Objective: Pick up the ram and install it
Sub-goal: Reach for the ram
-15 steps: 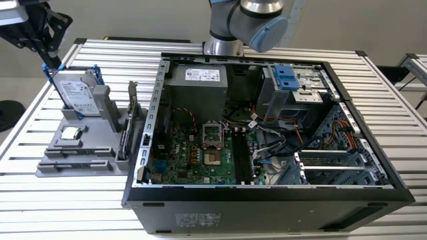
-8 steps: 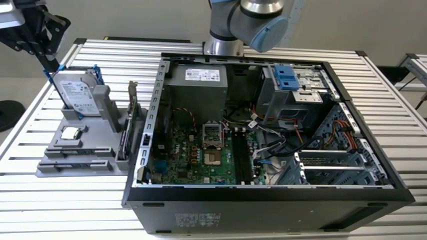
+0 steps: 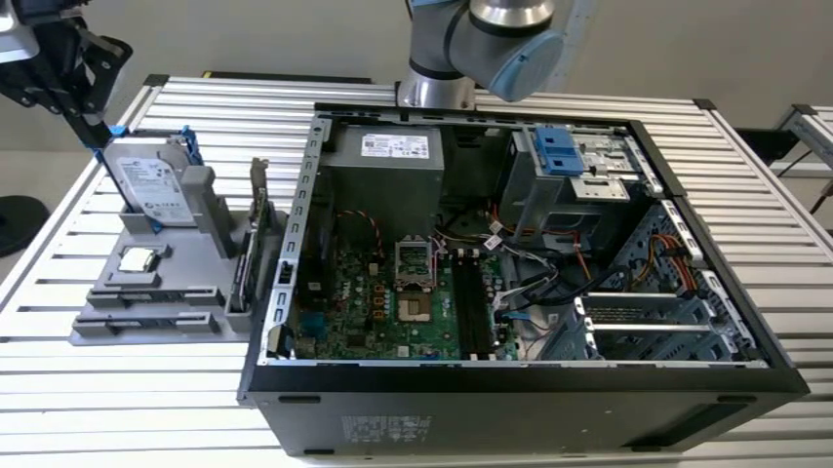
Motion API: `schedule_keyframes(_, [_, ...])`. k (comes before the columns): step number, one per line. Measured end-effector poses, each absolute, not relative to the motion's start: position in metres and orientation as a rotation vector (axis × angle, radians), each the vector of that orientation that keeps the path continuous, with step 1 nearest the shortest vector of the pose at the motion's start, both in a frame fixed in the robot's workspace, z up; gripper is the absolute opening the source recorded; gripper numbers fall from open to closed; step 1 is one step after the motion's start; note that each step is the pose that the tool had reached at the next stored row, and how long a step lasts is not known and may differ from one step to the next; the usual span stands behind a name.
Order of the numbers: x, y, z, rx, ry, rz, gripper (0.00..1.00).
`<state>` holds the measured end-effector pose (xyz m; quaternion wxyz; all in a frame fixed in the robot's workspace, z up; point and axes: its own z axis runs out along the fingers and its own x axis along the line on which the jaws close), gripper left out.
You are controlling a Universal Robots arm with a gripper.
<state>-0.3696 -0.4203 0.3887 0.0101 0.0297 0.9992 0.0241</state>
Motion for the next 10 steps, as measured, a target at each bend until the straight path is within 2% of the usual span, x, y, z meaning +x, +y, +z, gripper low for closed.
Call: schedule_keyframes(10, [-0.37,-0.432,0.389,0.093,3.119,0.075,0.0])
